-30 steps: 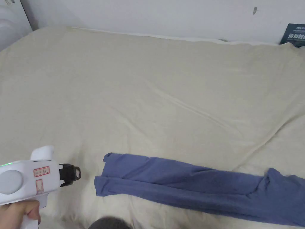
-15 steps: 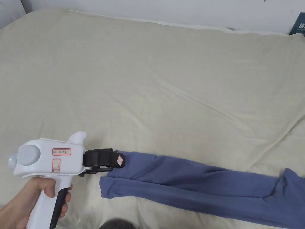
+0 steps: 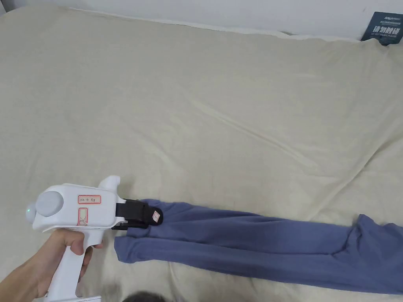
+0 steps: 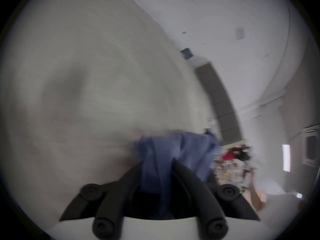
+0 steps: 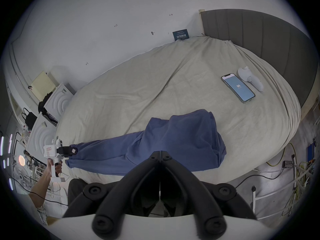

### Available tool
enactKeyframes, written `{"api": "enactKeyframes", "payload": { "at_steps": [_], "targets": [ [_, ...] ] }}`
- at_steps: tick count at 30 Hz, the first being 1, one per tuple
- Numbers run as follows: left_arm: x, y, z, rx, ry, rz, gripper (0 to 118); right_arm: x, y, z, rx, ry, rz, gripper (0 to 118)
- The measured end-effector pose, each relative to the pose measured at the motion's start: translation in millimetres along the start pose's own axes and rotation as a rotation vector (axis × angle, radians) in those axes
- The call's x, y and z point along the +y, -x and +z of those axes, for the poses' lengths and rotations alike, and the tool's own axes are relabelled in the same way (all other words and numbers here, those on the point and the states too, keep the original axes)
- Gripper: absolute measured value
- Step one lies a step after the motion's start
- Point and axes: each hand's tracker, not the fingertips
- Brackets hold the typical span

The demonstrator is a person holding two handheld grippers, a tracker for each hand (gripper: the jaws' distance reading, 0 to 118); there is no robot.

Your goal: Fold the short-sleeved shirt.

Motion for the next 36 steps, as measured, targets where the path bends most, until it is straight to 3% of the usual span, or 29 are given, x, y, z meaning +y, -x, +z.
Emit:
{"api": "enactKeyframes", "payload": {
  "at_steps": [1,9,14,18,19,20,22,23,31,36],
  "targets": [
    [2,0,4,-0.04,-0.049,0.022,5,1,1,0,0.0,-0.003,0.004,0],
    [4,9,44,0.051,-0.149,0.073,5,9,0,1,0.025,-0.02,0.017,0],
    [-1,6,108,0.227,-0.222,0.093,5,15,3,-4,0.038,-0.023,0.033,0],
    [-6,-17,125,0.364,-0.18,0.124,5,15,7,-9,0.057,-0.02,0.042,0],
    [-11,-29,120,0.31,-0.138,0.167,5,14,8,-10,0.062,-0.017,0.044,0],
    [11,1,135,0.313,-0.143,0.154,5,14,9,-12,0.068,-0.013,0.047,0],
    [22,-13,142,0.357,-0.144,0.115,5,10,14,-13,0.077,-0.006,0.053,0],
    [32,-21,148,0.479,-0.197,0.018,5,10,15,-14,0.085,-0.002,0.054,0],
    [31,-153,120,0.735,-0.126,-0.219,5,4,19,-7,0.15,0.001,0.093,0],
    [20,-228,67,0.854,-0.031,-0.31,5,-3,20,-2,0.203,0.01,0.125,0]
  ]
}}
